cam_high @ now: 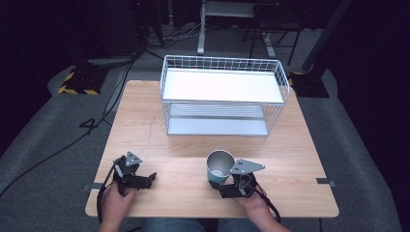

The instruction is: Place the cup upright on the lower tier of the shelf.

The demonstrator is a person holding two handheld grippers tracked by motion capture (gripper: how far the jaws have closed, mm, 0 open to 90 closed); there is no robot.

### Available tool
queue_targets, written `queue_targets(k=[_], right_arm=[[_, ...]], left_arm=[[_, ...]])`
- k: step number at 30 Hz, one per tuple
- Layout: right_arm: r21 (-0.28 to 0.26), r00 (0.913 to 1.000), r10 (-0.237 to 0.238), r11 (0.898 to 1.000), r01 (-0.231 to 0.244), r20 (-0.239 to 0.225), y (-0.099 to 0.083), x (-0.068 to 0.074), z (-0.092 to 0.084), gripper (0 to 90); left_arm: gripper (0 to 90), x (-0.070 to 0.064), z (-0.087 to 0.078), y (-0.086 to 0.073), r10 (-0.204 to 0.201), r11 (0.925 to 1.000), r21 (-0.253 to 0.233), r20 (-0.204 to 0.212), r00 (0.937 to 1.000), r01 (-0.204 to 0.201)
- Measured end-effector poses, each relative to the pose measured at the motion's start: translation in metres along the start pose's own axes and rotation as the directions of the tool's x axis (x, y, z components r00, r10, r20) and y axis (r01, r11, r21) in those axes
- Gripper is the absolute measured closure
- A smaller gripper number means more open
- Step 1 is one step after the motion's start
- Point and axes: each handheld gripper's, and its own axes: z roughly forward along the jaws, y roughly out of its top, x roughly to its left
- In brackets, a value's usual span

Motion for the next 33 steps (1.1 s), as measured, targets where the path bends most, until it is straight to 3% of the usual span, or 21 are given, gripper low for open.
queue_targets(k=[7,19,25,29,33], right_arm=[[-0.003,0.9995,0.01,1.0,-0.01,0.03,0.017,-0.012,0.007,24.6],[-0.012,0.9926,0.02,1.0,-0.019,0.119,0.05,-0.044,0.023,24.6],[-0.023,0.9851,0.059,0.998,-0.056,0.161,0.058,-0.064,0.034,24.6],[-0.022,0.9739,0.075,0.997,-0.072,0.214,0.063,-0.081,0.044,24.6],[-0.027,0.968,0.088,0.996,-0.084,0.235,0.066,-0.09,0.051,24.6]], left_arm=[[0.5,0.0,0.0,0.0,-0.001,1.0,0.0,0.0,1.0,0.001],[0.6,0.0,0.0,0.001,-0.009,1.0,0.001,-0.006,0.9999,0.009],[0.5,0.0,0.001,0.001,-0.013,0.9999,0.0,-0.011,0.9999,0.013],[0.5,0.0,0.001,0.002,-0.011,0.9999,0.003,-0.008,0.9999,0.011],[0.5,0.001,0.001,0.002,-0.008,1.0,0.001,-0.011,0.9999,0.008]])
